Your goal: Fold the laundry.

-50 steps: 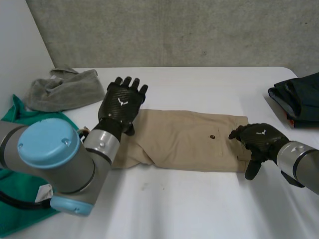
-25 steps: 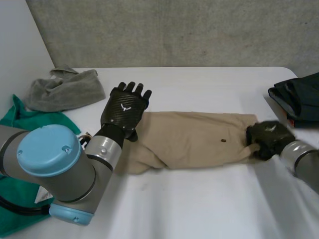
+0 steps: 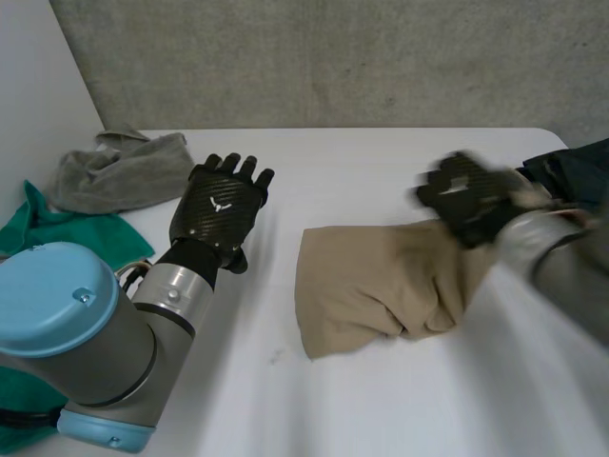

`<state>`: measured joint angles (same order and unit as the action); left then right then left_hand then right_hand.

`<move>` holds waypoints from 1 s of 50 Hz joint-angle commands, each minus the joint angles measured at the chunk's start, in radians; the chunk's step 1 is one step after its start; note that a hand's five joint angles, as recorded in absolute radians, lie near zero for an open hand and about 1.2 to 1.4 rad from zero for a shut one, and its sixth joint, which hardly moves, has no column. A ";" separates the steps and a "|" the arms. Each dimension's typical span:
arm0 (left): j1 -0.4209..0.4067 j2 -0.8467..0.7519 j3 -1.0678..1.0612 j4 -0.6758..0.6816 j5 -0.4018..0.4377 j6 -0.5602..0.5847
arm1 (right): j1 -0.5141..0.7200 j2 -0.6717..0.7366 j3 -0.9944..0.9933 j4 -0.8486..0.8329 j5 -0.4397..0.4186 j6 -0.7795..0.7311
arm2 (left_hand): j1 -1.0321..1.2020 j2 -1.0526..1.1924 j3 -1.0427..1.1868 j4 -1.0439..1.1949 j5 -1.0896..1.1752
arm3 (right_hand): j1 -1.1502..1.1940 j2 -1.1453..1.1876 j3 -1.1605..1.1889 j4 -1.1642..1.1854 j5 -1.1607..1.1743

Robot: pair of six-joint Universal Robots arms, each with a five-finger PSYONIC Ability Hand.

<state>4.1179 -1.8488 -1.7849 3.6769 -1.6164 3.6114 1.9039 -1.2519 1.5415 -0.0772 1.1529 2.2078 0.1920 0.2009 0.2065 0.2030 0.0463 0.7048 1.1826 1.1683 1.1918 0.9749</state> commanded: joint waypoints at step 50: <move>-0.172 -0.535 0.691 -0.571 -0.134 -0.106 | 0.023 0.382 -0.345 0.321 0.143 0.612 | -0.008 -0.017 -0.022 -0.019 -0.037 | -0.530 -1.008 -0.994 -1.017 -0.975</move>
<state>3.9485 -2.3924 -1.0094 3.1431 -1.7289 3.4787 1.8962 -0.9310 1.1830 0.2451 1.2473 2.9080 0.1921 0.2009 0.2065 0.2030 0.0463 0.1912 0.2197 0.2072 0.2336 0.0659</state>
